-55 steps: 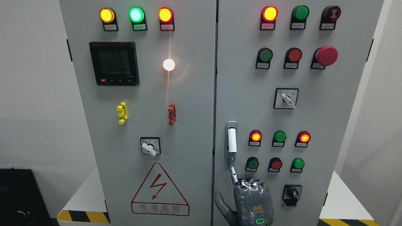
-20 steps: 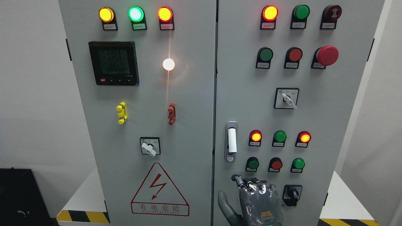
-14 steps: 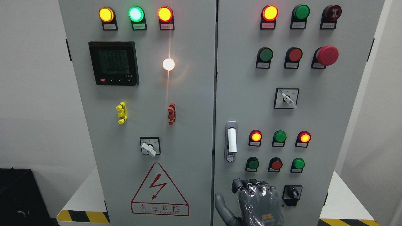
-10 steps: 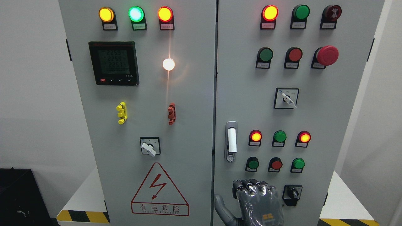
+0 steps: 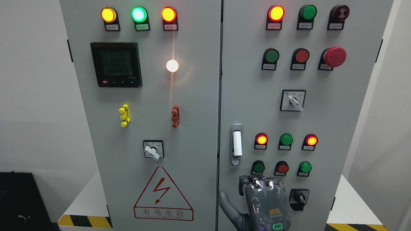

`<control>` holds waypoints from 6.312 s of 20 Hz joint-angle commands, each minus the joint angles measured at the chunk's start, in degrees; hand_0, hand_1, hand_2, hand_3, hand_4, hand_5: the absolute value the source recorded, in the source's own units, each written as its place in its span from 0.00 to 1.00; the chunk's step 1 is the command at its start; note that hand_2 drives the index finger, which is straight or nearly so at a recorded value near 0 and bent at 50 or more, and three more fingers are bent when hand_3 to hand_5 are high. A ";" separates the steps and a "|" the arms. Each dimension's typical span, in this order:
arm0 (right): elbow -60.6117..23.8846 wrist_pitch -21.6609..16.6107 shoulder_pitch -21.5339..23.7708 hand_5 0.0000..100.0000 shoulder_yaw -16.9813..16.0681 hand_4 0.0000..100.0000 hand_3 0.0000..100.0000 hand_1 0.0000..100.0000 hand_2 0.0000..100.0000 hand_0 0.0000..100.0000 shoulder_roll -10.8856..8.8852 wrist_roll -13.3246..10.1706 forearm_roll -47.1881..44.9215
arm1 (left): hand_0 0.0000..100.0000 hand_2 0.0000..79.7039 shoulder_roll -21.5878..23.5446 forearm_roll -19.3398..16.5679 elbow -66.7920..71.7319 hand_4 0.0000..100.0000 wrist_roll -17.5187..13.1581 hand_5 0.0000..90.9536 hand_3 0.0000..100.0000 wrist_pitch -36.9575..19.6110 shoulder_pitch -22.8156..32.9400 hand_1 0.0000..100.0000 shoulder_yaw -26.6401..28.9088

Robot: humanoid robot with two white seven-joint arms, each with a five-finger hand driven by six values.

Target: Release door handle

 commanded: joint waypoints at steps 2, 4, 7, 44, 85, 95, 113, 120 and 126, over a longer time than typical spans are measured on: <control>-0.65 2.35 -3.61 1.00 -0.08 1.00 1.00 0.26 1.00 0.30 0.09 1.97 0.05 | 0.12 0.00 0.00 -0.03 0.00 0.00 0.02 0.00 0.00 0.04 0.97 0.56 0.00; -0.56 2.53 -4.58 1.00 -0.08 1.00 1.00 0.26 1.00 0.29 0.09 2.68 -0.04 | 0.12 0.00 0.00 -0.03 0.00 0.00 0.02 0.00 0.00 0.04 0.97 0.56 0.00; 0.32 2.70 -5.73 1.00 -0.17 1.00 1.00 0.25 1.00 0.29 0.09 3.56 0.05 | 0.12 0.00 0.00 -0.03 0.00 0.00 0.02 0.00 0.00 0.04 0.97 0.56 0.00; 7.09 7.01 -12.85 1.00 -0.34 1.00 1.00 0.30 1.00 0.33 0.09 4.00 -0.22 | 0.12 0.00 0.00 0.06 0.00 0.00 0.02 0.00 0.00 0.04 0.97 0.56 0.00; 6.21 10.26 -12.67 1.00 -0.34 1.00 1.00 0.35 1.00 0.45 0.44 3.74 -0.22 | 0.12 0.00 0.00 0.06 0.00 0.00 0.02 0.00 0.00 0.04 0.97 0.56 0.00; 5.77 10.35 -12.23 1.00 -0.34 1.00 1.00 0.36 1.00 0.48 0.44 3.65 -0.22 | 0.12 0.00 0.00 -0.03 0.00 0.00 0.02 0.00 0.00 0.04 0.97 0.56 0.00; 5.07 10.44 -12.06 1.00 -0.87 1.00 1.00 0.40 1.00 0.50 0.44 3.47 -0.22 | 0.12 0.00 0.00 -0.03 0.00 0.00 0.02 0.00 0.00 0.04 0.97 0.56 0.00; 4.71 10.44 -12.06 1.00 -1.58 1.00 1.00 0.42 1.00 0.53 0.44 3.39 -0.22 | 0.12 0.00 0.00 -0.03 0.00 0.00 0.02 0.00 0.00 0.04 0.97 0.56 0.00; 4.63 10.44 -11.79 1.00 -1.58 1.00 1.00 0.44 1.00 0.54 0.44 3.39 0.05 | 0.12 0.00 0.00 -0.03 0.00 0.00 0.02 0.00 0.00 0.04 0.97 0.56 0.00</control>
